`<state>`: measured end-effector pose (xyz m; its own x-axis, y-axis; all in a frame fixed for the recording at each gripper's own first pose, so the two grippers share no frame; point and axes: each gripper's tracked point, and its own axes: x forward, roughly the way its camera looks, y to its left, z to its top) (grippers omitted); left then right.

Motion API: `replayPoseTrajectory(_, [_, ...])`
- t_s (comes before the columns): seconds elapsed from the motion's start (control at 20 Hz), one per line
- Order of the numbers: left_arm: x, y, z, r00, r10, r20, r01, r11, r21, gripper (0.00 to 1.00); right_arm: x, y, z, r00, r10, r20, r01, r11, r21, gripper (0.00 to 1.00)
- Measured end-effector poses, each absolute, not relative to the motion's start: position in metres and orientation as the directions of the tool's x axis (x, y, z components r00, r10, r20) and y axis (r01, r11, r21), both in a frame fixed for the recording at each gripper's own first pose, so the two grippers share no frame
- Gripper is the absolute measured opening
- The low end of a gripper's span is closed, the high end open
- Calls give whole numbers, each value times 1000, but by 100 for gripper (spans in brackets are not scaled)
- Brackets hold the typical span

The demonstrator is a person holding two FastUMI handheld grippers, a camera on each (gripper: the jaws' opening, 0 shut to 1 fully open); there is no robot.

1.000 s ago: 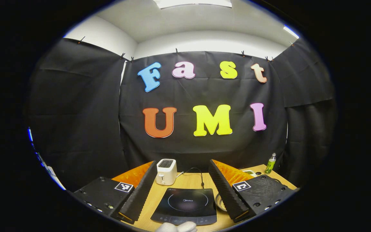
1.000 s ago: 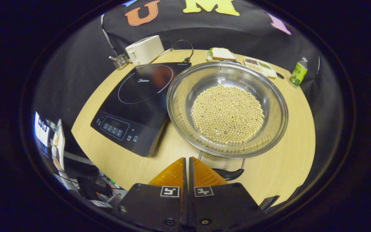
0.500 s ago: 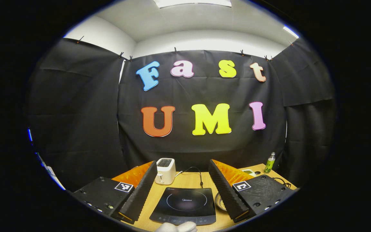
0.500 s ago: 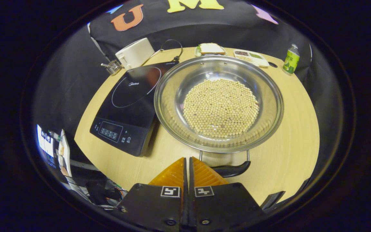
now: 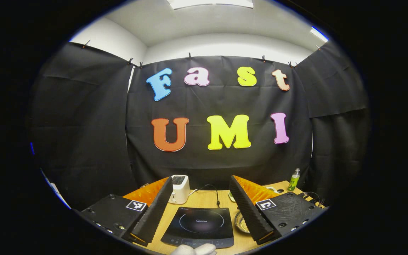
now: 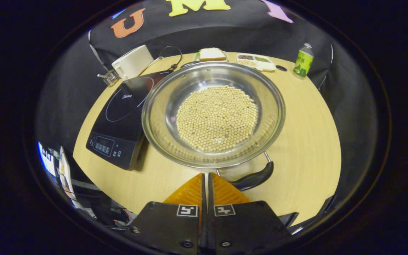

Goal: First push the handle of the pot to place it horizontally, then grasp the pot with both hands and set it on the induction cooktop.

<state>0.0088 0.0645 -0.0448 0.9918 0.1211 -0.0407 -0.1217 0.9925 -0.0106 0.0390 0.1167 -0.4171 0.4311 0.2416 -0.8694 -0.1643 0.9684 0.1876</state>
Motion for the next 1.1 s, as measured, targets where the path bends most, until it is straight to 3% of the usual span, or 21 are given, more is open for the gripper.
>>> replayPoseTrajectory(0.85, [18,46,-47,990,134,-49,-134,991,7,96,70,30,-422,440,140,-887,-151,985,81,0])
replayPoseTrajectory(0.9, [20,44,-47,989,138,-51,-138,990,8,95,74,25,-422,442,130,-888,-151,986,69,4])
replayPoseTrajectory(1.1, [23,41,-50,985,162,-60,-161,987,13,96,90,6,-424,446,104,-889,-195,981,17,0])
